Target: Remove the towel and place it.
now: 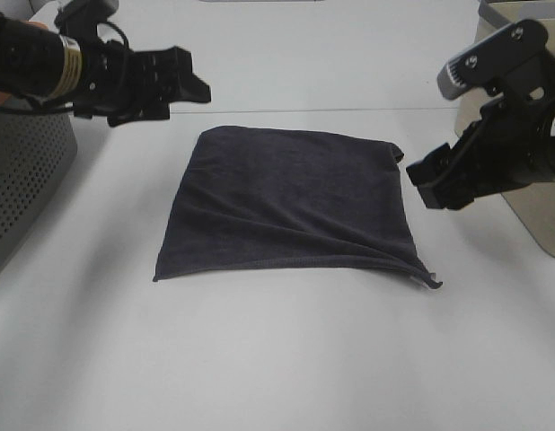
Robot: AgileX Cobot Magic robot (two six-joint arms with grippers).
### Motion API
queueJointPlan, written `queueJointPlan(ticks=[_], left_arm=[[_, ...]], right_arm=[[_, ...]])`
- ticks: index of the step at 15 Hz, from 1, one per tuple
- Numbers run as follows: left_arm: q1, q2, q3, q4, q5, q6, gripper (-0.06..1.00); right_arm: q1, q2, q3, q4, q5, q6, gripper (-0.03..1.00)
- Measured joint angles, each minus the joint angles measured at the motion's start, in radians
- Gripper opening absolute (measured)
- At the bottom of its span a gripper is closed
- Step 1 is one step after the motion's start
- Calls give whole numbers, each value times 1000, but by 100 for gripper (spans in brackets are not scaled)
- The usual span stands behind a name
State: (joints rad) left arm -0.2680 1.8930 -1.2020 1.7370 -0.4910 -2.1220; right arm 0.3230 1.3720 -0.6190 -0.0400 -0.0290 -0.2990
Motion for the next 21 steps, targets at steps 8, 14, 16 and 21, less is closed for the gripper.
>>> queueJointPlan(ticks=[8,14,16,21], left_arm=[[1,-101,-229,-54,645,510,63],[94,-142,-358,-1253,955,1760,68],[156,-142,-423,-1551,1057,2009,69],[261,-150,-599,-1806,1504,2160,70]], right_arm=[[0,-7,-334,40,117,114,74],[-133,84,-670,35,411,220,74],[-142,124,-790,26,556,241,74],[-142,296,-1234,-89,1147,299,74]])
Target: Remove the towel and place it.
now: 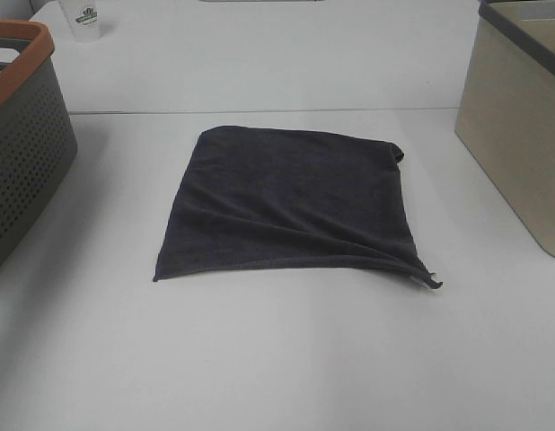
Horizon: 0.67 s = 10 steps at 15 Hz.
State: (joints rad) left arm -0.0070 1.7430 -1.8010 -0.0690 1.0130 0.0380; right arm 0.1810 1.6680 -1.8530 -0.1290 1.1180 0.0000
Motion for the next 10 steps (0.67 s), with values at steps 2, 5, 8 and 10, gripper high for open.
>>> queueJointPlan(ticks=[2,5,8,10], left_arm=[[0,-15,-2,-9,115,-15,70],[0,-67,38,76,190,-38,70],[0,-247,260,124,180,-114,73],[0,-372,406,119,110,-123,76]], right_arm=[[0,6,-33,-9,85,-8,74],[0,-30,8,-1,90,-9,74],[0,-196,219,0,96,-20,74],[0,-293,346,-5,99,-36,74]])
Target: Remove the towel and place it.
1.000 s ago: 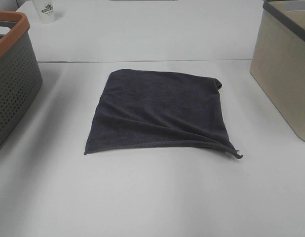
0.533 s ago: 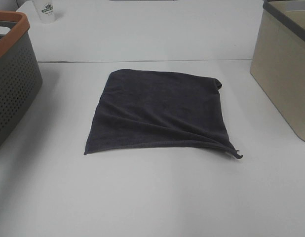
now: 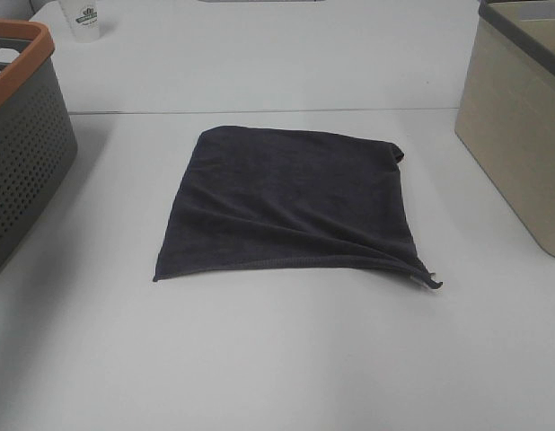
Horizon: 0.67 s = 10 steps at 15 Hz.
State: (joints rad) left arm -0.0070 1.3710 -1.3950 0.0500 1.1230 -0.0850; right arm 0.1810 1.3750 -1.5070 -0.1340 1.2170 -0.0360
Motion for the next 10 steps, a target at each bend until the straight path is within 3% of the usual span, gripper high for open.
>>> queueJointPlan(ticks=[2,6,10], left_arm=[[0,-175,207,-1,-99,-5,80],[0,-517,566,-17,-180,17,82],[0,-842,755,-59,-173,44,82]], right_arm=[[0,-134,175,5,-55,-5,76],[0,-414,542,65,-211,-3,80],[0,-667,797,80,-249,-3,80]])
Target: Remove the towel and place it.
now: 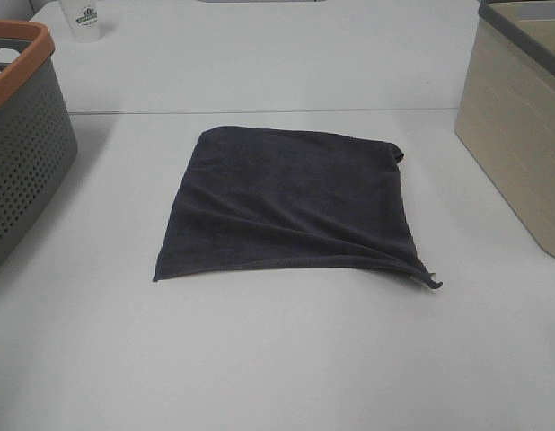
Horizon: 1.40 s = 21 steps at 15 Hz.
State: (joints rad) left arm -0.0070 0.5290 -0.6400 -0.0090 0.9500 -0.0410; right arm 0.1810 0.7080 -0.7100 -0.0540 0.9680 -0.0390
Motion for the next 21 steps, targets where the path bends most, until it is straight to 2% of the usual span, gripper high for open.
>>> queueJointPlan(ticks=[5,13,21], left_arm=[[0,-335,89,-3,4,3,82],[0,-499,99,-3,25,3,82],[0,-534,99,-3,26,3,82]], right_arm=[[0,-368,170,17,2,0,80],[0,-694,192,25,78,-23,79],[0,-712,210,61,84,-33,78]])
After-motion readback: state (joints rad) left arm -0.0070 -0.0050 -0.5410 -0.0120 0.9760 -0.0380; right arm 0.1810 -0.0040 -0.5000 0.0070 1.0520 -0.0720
